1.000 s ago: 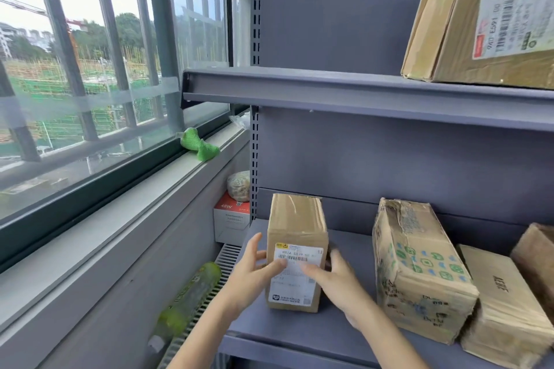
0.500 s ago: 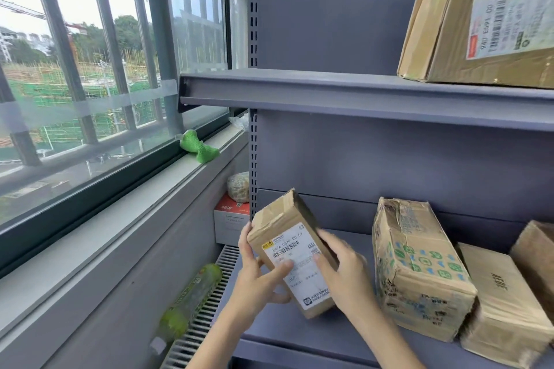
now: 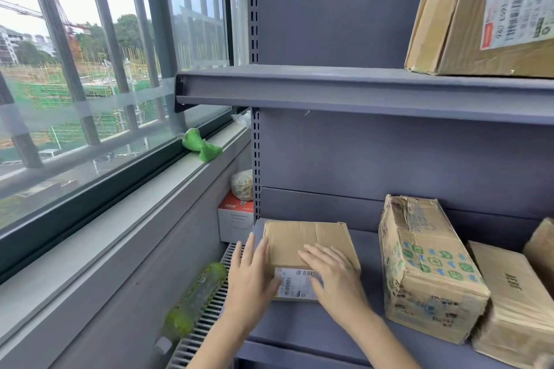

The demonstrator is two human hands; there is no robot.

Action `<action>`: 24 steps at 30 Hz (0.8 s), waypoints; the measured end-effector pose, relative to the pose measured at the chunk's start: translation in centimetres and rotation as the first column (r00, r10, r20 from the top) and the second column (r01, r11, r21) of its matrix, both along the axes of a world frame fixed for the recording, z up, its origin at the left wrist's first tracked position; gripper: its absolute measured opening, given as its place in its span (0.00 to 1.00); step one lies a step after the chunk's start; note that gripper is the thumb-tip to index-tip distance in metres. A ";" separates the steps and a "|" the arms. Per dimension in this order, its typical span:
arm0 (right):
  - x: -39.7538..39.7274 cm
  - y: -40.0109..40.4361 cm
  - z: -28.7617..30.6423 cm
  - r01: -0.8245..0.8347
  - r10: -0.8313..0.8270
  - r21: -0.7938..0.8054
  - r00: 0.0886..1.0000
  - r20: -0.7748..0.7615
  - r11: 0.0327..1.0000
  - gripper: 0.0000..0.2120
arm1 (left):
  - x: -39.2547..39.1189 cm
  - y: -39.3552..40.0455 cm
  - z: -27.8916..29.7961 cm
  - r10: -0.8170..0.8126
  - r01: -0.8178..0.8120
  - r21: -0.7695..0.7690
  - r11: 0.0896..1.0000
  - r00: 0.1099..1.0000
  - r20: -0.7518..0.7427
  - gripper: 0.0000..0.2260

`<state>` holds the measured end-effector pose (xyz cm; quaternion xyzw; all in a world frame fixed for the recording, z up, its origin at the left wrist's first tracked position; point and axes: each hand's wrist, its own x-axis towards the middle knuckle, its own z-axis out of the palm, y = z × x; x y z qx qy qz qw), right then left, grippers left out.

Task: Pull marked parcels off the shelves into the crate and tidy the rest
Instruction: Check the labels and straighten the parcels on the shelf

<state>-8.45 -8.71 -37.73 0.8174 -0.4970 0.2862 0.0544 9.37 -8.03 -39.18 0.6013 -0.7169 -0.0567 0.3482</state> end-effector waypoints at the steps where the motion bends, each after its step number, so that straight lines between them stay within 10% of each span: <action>1: -0.1 -0.4 -0.1 -0.008 0.007 -0.016 0.999 -0.033 1.000 0.33 | 0.0 -0.6 -0.2 -0.019 0.025 -0.038 0.999 0.991 0.136 0.34; 13: 0.1 -2.1 0.7 0.025 -0.023 0.028 0.996 -0.086 0.999 0.26 | -0.1 -3.1 0.9 -0.071 0.080 -0.005 0.997 0.908 0.414 0.35; 24: -5.4 4.2 0.8 0.364 -0.278 -0.059 0.798 0.535 0.930 0.23 | -7.8 -1.5 2.7 -0.327 0.375 -0.197 0.906 0.915 0.236 0.24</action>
